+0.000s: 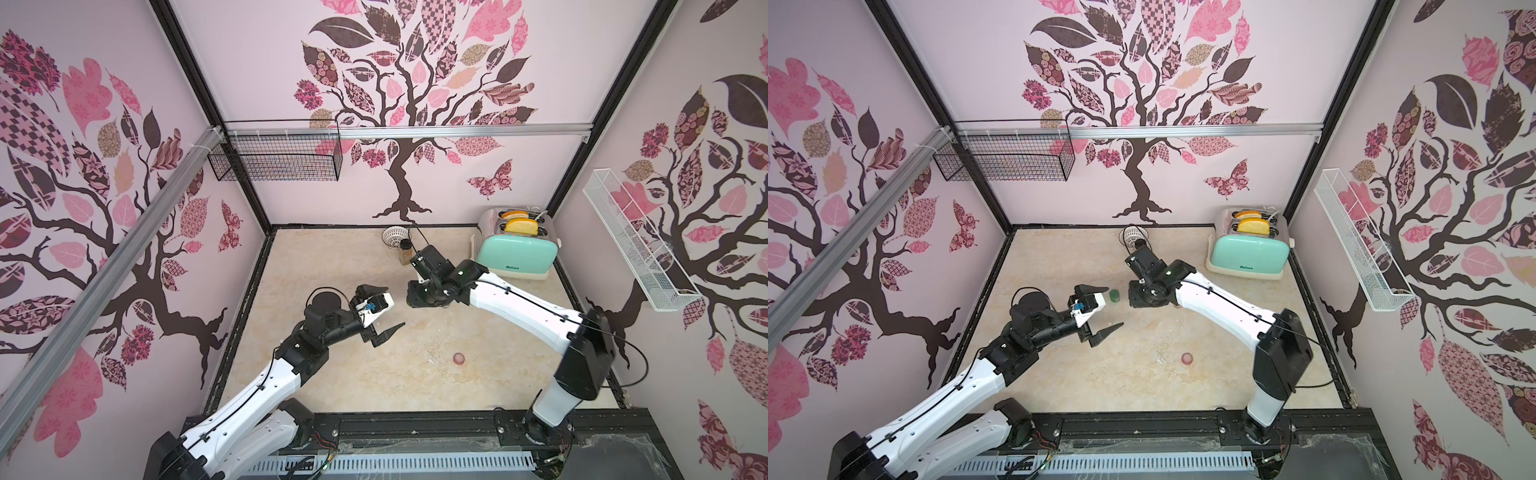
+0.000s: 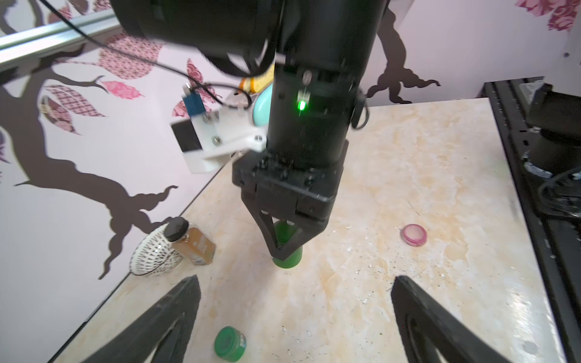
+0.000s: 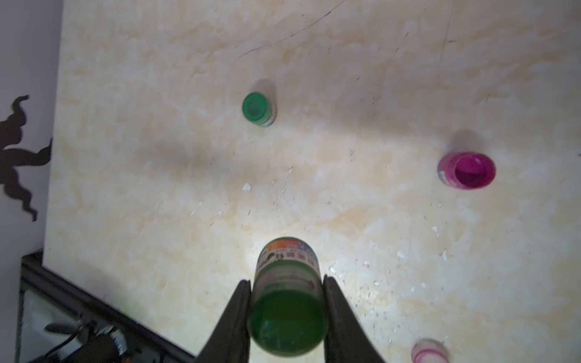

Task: Close the paint jar lid
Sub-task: Place the paint jar at the center of the board, then pick up the paint jar from the center of the board.

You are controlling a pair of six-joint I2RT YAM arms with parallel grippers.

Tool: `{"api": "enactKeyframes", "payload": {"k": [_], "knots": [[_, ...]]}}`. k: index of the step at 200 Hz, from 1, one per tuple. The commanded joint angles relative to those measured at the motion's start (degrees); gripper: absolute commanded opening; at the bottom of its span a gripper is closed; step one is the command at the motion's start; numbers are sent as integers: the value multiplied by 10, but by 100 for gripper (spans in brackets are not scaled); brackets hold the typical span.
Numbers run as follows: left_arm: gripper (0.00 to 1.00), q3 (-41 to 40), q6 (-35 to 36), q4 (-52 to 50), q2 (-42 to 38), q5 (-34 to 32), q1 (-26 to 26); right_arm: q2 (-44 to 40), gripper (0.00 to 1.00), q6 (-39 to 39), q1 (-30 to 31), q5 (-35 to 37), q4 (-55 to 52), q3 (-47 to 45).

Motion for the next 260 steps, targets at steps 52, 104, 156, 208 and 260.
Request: {"api": "enactKeyframes", "payload": {"k": [52,104,156,208,260], "knots": [[98,-17,-15,40,-20,-65,-1,234,22,-53,-20,51,-11,191],[98,-17,-14,39,-21,-66,-1,315,28,-50,-22,58,-32,248],[98,-16,-13,38,-20,-67,-1,330,58,-50,-24,53,-45,257],[98,-16,-14,37,-21,-67,-1,245,94,-69,-47,52,-60,241],[98,-14,-19,37,-15,-69,-1,58,99,-85,-105,65,2,65]]}}
